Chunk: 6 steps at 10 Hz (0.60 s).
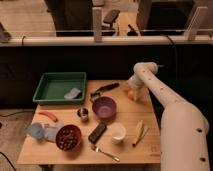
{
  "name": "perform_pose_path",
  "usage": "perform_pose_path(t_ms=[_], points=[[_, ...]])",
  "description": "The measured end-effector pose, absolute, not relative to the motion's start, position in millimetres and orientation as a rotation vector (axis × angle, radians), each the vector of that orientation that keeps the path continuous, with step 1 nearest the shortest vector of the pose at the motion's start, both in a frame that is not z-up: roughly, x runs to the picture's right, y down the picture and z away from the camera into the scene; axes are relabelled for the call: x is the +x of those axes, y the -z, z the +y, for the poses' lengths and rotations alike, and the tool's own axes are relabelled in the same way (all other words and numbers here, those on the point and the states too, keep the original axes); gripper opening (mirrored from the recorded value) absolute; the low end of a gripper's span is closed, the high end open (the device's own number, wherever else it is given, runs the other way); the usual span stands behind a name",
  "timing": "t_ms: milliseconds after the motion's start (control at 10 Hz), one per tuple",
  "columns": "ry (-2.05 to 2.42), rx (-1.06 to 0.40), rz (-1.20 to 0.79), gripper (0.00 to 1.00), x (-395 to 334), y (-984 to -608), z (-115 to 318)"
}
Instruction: Place apple in paper cup
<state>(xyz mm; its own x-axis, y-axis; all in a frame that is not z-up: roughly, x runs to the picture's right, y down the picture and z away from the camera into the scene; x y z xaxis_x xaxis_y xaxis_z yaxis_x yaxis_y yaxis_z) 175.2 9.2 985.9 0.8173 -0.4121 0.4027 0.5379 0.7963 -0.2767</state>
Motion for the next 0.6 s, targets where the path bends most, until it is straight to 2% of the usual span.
perform_pose_path(t_ms=[600], points=[[0.522, -0.396, -0.347, 0.8, 172.8, -990.8, 8.7]])
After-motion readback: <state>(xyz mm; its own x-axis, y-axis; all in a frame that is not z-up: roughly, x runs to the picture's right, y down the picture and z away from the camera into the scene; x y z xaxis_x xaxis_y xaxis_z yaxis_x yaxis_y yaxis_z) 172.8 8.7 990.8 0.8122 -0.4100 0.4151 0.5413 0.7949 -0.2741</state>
